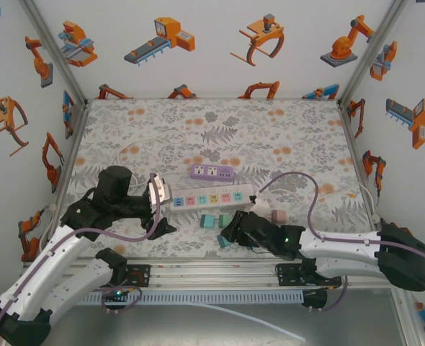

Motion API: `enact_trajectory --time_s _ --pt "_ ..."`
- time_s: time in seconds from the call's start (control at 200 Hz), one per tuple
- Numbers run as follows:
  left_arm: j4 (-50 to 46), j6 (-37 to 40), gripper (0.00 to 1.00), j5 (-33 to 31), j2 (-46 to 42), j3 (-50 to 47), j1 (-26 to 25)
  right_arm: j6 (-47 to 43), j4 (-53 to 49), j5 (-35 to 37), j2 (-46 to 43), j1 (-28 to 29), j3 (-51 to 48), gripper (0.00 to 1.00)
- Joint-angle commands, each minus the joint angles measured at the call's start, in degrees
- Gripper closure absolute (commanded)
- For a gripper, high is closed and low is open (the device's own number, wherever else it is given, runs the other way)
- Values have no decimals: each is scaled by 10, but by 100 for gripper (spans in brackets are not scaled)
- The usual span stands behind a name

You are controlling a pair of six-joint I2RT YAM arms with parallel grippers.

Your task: Pull the plug off the socket

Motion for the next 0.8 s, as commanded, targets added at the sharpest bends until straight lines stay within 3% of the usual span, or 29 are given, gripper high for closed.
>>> enact_trajectory --time_s 0.0,0.21,0.36,0.556,0.796 --pt "12 -2 3 1 -6 -10 -2 -15 -33 51 -34 4 8 50" --pt "33 -33 3 -22 -4 -14 -4 -142 -96 187 -104 2 57 48" --pt "77 -71 3 -94 -5 -26 -4 -257 -105 284 -136 -42 82 27" --pt "132 -113 3 -212 6 -43 -4 -407 -39 205 -145 -213 102 19" --pt "257 -188 3 -361 21 -96 -2 -550 2 112 -77 -410 128 4"
